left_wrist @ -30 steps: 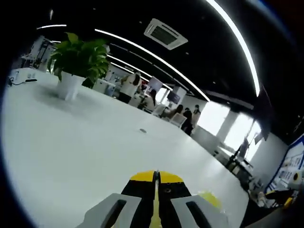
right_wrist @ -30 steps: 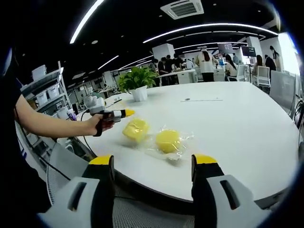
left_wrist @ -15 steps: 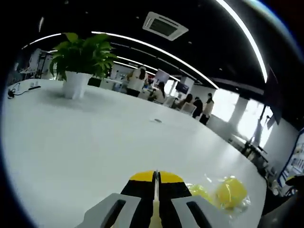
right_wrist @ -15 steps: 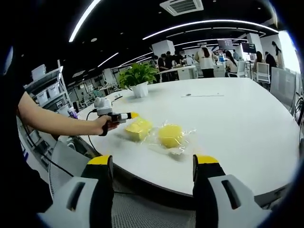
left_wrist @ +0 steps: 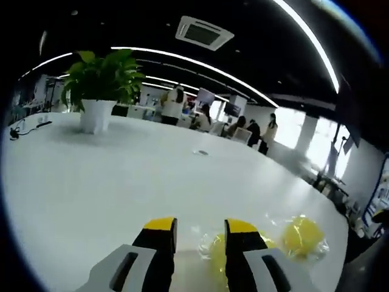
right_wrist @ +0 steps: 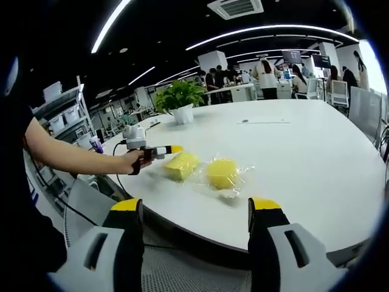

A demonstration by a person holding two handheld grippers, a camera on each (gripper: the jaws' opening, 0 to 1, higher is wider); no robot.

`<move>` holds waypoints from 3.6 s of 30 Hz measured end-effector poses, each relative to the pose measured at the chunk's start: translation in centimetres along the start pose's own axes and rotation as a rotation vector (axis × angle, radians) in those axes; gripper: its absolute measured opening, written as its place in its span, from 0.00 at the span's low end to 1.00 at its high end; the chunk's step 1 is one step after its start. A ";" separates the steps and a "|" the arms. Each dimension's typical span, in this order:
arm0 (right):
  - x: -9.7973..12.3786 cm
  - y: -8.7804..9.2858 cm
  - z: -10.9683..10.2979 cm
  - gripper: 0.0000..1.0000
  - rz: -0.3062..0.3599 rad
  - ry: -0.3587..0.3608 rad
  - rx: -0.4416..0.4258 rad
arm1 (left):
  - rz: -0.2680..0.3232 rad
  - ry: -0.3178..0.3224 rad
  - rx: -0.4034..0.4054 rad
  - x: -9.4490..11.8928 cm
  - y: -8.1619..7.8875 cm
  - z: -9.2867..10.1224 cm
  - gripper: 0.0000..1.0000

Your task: Compare the silicone blocks by pressing each to a similar depth, holding the contact briefly, and releasing to observe deformation and rebound differences across the visible hardness samples.

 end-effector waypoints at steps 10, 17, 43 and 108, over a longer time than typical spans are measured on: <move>-0.5 0.2 -0.2 0.65 0.004 -0.022 0.012 | 0.069 0.061 -0.118 3.3 -1.9 1.5 0.62; -0.5 0.2 0.1 0.68 0.012 -0.018 0.016 | 0.131 0.104 -0.136 6.3 -3.2 3.1 0.73; -0.5 1.2 1.6 0.74 0.014 0.020 0.030 | 0.124 0.222 -0.309 17.4 -2.6 9.2 0.95; -1.2 2.4 2.3 0.90 -0.015 0.041 0.056 | -0.096 0.326 -0.227 8.4 -1.6 10.5 0.72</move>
Point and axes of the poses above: the point that each gripper's makers call its tool centre point, and the gripper's own axes: x roughly backward along the fingers, z roughly to its right, y roughly out of its underside, the point moved 6 cm from there along x, roughly backward along the fingers, and after that the axes turned 3 degrees about z, right-handed, at the moved point
